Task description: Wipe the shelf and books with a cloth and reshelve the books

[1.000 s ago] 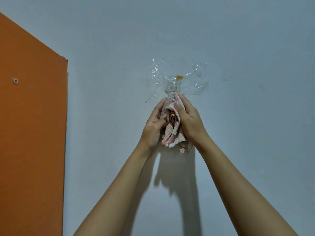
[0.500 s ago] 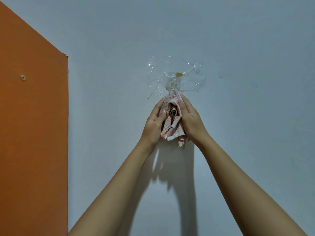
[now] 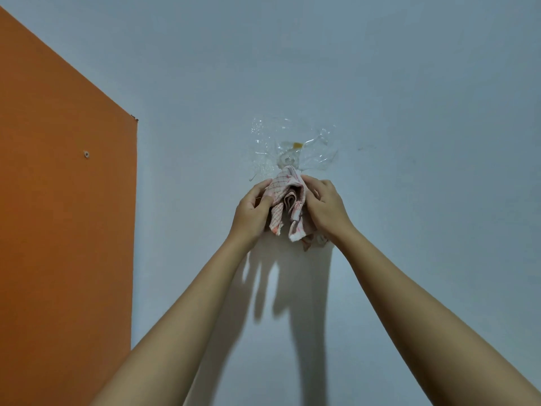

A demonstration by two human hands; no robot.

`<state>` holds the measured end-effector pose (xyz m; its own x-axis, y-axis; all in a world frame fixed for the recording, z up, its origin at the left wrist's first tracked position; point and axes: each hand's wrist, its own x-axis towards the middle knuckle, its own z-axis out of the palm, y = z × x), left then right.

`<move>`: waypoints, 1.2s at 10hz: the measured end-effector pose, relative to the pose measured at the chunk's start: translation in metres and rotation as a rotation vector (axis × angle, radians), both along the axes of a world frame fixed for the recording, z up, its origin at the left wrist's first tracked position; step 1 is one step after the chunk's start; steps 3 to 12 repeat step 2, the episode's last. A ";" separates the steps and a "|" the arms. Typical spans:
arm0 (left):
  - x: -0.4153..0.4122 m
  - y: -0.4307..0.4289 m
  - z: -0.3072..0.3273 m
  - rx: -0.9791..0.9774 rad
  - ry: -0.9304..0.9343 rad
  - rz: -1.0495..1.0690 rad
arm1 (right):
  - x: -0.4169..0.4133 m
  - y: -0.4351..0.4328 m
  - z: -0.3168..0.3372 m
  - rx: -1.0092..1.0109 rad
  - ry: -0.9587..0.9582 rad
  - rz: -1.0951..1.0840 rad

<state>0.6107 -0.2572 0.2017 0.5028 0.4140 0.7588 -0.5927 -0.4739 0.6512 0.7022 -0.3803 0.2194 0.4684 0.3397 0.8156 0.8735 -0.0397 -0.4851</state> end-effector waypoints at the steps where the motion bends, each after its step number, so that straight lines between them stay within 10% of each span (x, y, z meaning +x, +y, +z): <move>1: -0.009 -0.007 0.007 0.033 0.071 0.055 | -0.003 -0.008 0.004 -0.050 -0.006 -0.048; 12: -0.016 -0.015 0.017 0.030 0.097 0.156 | -0.009 -0.019 0.011 -0.082 0.012 -0.079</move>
